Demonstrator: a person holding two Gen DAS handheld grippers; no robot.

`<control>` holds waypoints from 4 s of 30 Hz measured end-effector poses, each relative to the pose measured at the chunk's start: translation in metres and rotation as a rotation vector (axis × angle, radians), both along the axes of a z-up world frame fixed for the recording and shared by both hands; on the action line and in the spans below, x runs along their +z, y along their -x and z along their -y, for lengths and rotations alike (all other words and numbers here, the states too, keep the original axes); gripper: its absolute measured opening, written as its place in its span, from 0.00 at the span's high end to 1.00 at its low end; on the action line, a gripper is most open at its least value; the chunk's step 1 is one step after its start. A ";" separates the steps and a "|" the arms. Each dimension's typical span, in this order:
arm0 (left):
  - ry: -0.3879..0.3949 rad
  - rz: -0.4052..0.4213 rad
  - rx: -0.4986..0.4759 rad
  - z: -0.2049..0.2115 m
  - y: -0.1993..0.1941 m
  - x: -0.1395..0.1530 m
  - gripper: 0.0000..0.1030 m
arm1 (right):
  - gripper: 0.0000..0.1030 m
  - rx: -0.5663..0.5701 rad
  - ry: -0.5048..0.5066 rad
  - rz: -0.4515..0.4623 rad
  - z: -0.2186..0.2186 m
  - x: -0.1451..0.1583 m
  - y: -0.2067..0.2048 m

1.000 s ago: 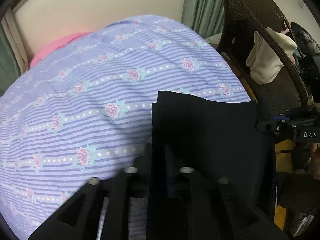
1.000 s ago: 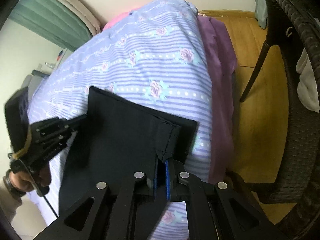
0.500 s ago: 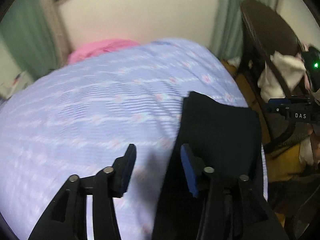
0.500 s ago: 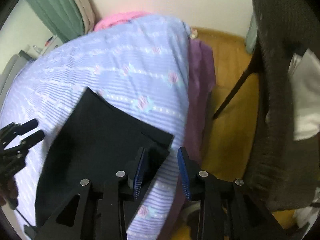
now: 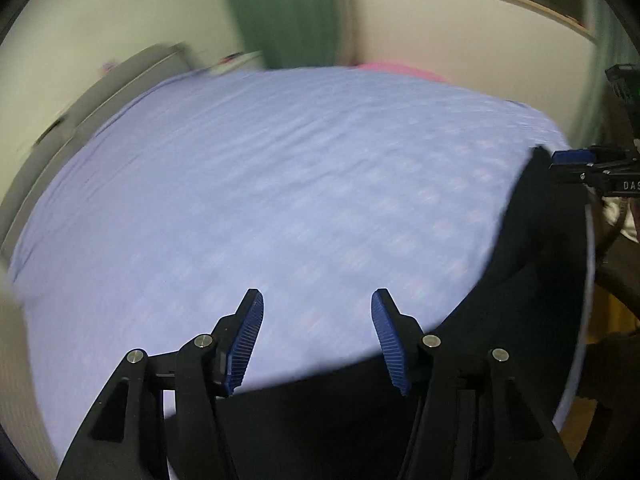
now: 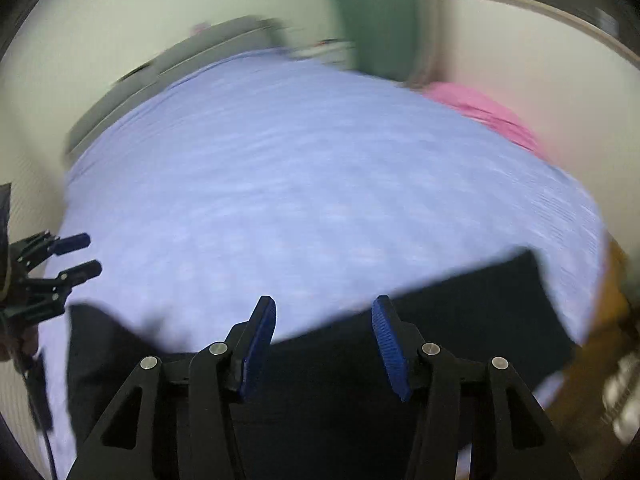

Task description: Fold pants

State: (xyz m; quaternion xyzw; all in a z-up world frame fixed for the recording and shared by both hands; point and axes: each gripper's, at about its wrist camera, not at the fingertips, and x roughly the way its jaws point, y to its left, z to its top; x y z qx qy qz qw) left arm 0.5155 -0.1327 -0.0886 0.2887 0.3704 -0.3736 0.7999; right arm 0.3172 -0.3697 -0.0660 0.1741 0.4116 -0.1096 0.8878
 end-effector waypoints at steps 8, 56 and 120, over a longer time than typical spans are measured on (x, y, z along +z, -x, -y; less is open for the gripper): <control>-0.003 -0.041 0.220 -0.155 -0.041 -0.043 0.46 | 0.50 0.423 0.018 -0.046 -0.152 -0.013 -0.118; 0.207 -0.129 0.222 -0.262 -0.074 -0.054 0.87 | 0.88 1.088 0.045 -0.166 -0.320 -0.046 -0.194; 0.153 -0.180 0.448 -0.195 0.244 -0.054 0.65 | 0.42 0.867 0.218 -0.138 -0.265 -0.079 0.114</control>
